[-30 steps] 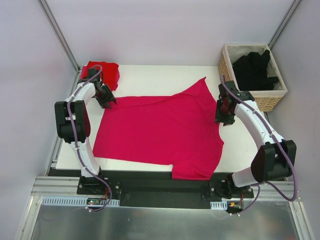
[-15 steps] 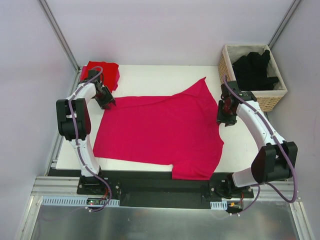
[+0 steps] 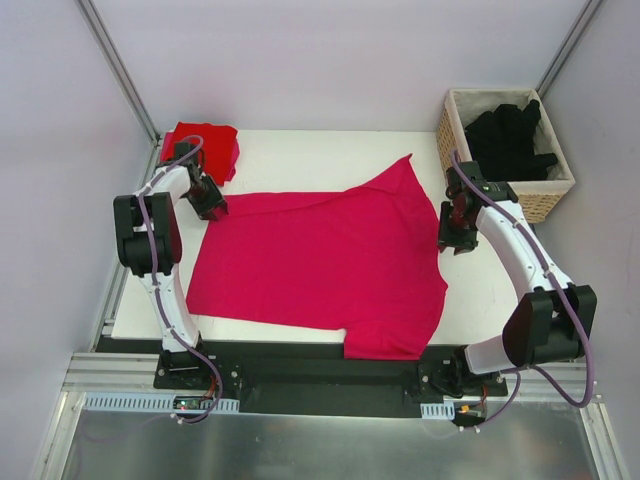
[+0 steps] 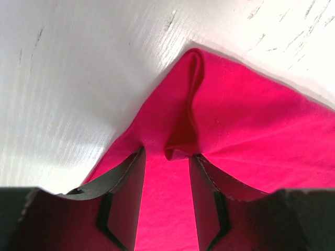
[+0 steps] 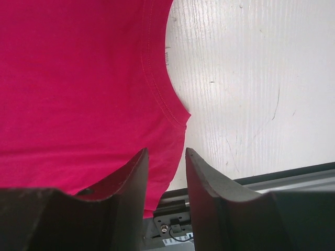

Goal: Fold and stack the t-shirts

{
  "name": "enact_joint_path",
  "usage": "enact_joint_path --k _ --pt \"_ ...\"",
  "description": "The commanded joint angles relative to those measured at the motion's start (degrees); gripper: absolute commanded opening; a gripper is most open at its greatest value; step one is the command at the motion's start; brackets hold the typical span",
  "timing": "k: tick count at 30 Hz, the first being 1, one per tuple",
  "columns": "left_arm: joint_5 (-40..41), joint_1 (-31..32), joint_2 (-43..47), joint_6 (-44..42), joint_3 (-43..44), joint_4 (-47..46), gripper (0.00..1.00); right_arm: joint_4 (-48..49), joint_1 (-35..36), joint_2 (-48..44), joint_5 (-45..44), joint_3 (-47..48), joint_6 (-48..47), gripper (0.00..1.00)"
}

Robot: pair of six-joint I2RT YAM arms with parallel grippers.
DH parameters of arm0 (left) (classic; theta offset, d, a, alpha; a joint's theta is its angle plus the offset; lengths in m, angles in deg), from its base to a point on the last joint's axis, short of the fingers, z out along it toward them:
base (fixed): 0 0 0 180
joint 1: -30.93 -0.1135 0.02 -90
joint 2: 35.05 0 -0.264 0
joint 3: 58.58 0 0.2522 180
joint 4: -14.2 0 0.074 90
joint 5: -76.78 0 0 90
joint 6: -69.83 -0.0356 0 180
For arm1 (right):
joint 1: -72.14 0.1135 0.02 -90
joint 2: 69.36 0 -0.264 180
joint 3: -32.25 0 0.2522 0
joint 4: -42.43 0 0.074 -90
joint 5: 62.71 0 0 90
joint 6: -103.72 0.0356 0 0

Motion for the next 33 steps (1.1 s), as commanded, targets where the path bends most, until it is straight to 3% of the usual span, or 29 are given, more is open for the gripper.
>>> enact_joint_path --k 1,14,18,22,24,33 --pt "-1.6 -0.3 -0.8 0.3 2.8 -0.8 0.38 -2.4 -0.4 -0.6 0.7 2.7 -1.0 0.37" --pt "-3.8 -0.3 -2.3 1.0 4.8 -1.1 0.34 -3.1 -0.4 1.2 2.2 3.6 -0.2 0.35" --pt "-4.5 -0.2 -2.6 1.3 4.5 -1.4 0.29 -3.5 -0.4 1.9 1.7 4.5 -0.4 0.34" --pt "-4.9 -0.2 -2.8 1.0 4.6 -1.6 0.06 -4.0 -0.4 2.5 1.6 5.3 -0.6 0.32" --pt "-5.1 -0.2 -2.7 0.9 4.9 -1.6 0.00 -4.0 -0.4 2.6 1.9 5.3 -0.5 0.31" --pt "-8.2 -0.5 -2.3 3.6 12.7 -1.7 0.00 -4.7 -0.4 3.4 2.6 5.4 -0.3 0.29"
